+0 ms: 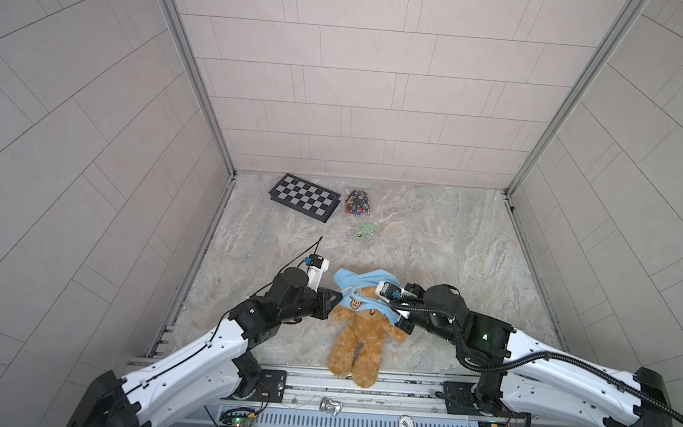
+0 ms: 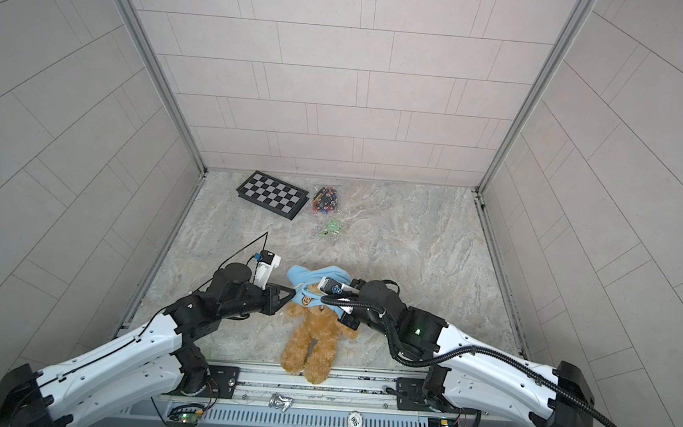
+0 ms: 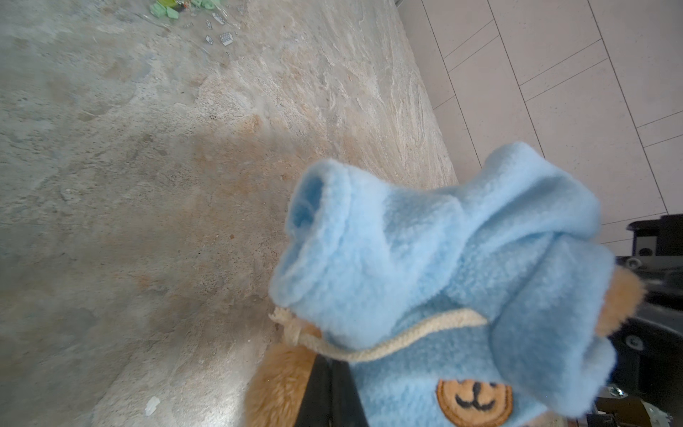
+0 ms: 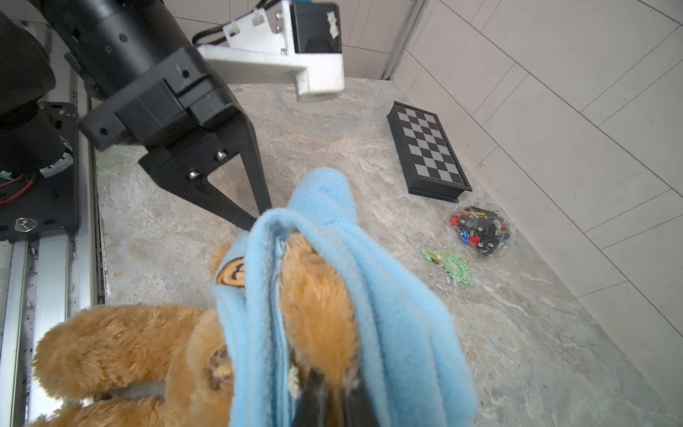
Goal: Dress the teddy bear
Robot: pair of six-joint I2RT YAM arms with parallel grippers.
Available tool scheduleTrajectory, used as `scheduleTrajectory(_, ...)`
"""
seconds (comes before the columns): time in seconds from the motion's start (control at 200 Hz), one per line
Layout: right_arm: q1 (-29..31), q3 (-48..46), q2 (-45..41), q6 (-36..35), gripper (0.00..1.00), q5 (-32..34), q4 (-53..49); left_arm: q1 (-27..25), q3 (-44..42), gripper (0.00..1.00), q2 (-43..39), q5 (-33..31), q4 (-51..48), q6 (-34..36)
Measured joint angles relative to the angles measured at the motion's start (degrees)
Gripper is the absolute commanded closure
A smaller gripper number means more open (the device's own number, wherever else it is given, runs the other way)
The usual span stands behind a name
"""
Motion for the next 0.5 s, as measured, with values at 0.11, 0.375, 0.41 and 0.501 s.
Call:
scheduleTrajectory(0.11, -0.2, 2.6, 2.0, 0.7, 1.00, 0.2, -0.2, -3.2, 3.7, 1.00, 3.0, 0.3, 0.8, 0.0)
scheduleTrajectory(0.375, -1.9, 10.4, 5.5, 4.2, 1.00, 0.2, -4.1, -5.8, 9.2, 1.00, 4.8, -1.5, 3.7, 1.0)
scheduleTrajectory(0.41, -2.6, 10.9, 5.7, 5.3, 1.00, -0.4, -4.7, -5.8, 9.2, 0.95, 4.4, -2.0, 3.7, 1.3)
scheduleTrajectory(0.501, -5.1, 12.2, 6.6, 7.9, 1.00, -2.4, -6.4, -5.8, 9.6, 0.73, 3.3, -4.1, 2.1, 2.5)
